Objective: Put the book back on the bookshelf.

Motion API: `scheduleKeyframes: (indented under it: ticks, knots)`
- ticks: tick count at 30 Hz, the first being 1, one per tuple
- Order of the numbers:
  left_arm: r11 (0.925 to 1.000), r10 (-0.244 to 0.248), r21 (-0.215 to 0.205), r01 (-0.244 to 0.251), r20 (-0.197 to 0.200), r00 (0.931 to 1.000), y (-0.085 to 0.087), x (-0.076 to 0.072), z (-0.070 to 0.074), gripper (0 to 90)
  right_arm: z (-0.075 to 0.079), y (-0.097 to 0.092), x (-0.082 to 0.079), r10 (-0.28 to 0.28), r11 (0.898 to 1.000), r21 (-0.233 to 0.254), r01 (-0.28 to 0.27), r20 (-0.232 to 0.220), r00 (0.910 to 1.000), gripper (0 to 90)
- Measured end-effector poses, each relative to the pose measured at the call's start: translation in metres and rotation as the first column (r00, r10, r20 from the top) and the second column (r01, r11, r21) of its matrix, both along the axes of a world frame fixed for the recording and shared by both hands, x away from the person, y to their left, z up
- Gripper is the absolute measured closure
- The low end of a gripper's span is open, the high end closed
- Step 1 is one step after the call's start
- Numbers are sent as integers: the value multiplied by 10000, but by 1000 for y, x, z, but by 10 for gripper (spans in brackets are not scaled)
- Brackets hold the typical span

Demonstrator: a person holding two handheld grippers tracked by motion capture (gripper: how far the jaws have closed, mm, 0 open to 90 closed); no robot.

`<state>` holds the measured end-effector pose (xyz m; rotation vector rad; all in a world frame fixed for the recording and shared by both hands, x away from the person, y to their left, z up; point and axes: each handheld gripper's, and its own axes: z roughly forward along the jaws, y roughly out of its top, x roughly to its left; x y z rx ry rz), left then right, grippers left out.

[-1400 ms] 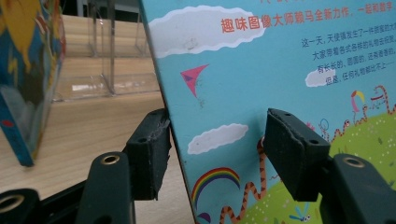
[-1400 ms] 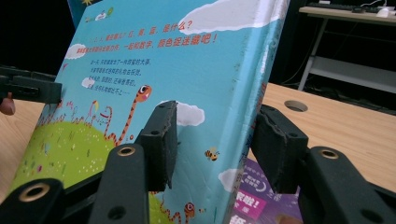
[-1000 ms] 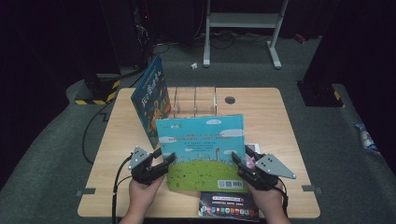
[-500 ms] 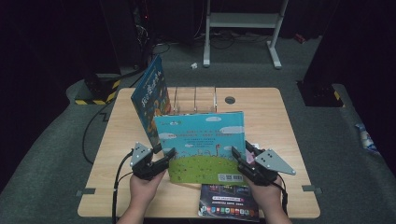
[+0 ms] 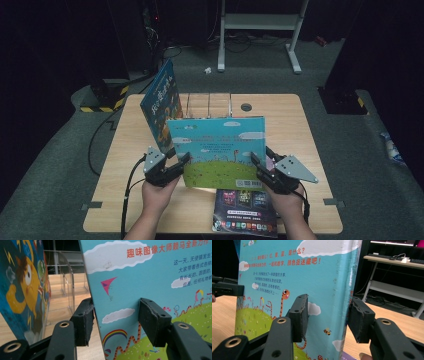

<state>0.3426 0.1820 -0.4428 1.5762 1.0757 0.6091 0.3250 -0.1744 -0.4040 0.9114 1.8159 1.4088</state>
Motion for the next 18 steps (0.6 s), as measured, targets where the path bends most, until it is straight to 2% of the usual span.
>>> scheduleKeyframes:
  ticks: [18]
  knots:
    - [9998,93,151,-99,396,9992,-1,11,7,473,8,4,9,-198,9998,10,198,291,9994,540]
